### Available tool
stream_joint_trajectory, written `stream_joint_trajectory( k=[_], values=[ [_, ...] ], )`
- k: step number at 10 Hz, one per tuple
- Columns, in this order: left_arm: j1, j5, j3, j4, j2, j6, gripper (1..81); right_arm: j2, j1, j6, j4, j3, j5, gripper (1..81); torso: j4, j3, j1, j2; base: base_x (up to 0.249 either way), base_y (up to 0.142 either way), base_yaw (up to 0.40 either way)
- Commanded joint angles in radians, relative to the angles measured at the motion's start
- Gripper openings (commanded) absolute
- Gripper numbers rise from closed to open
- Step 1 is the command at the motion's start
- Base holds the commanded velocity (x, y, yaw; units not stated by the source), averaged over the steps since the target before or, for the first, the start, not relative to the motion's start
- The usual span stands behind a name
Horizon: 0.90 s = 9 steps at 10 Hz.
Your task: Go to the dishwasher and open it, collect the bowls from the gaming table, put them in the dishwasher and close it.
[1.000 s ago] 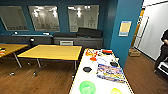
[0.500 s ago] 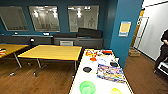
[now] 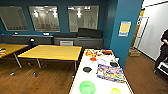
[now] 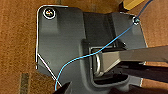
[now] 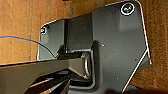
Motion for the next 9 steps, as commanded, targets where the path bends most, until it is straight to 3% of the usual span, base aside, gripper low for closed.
stream_joint_trajectory(
  k=[1,2,4,5,7,9],
  values=[
    [-0.032,0.046,0.003,-0.003,-0.011,0.003,81.1,-0.353,-0.011,0.085,0.046,0.37,0.169,81.1,0.0,0.0,0.0,0.0,0.0,0.0,0.0],
    [-0.033,0.045,0.003,-0.001,-0.01,0.003,81.1,-0.434,-0.006,0.135,0.049,0.457,0.189,81.1,0.0,0.0,0.0,0.0,0.0,0.0,0.0],
    [-0.035,0.047,0.003,-0.001,-0.008,0.003,81.1,-0.538,-0.008,0.314,0.049,0.528,0.205,81.1,0.0,0.0,0.0,0.0,0.0,0.0,0.0],
    [-0.036,0.045,0.003,-0.001,-0.011,0.003,81.1,-0.603,-0.018,0.334,0.046,0.563,0.305,81.1,0.0,-0.064,0.0,0.0,0.0,0.0,0.0],
    [-0.036,0.045,0.003,-0.001,-0.011,0.003,81.1,-0.743,-0.044,0.343,0.044,0.695,0.447,81.1,0.0,-0.108,0.0,0.0,0.0,0.0,0.0],
    [-0.039,0.045,0.004,-0.001,-0.008,0.003,81.1,-0.904,-0.043,0.355,0.043,0.848,0.539,81.1,0.0,-0.165,-0.001,0.0,0.0,0.0,0.0]
  ],
)
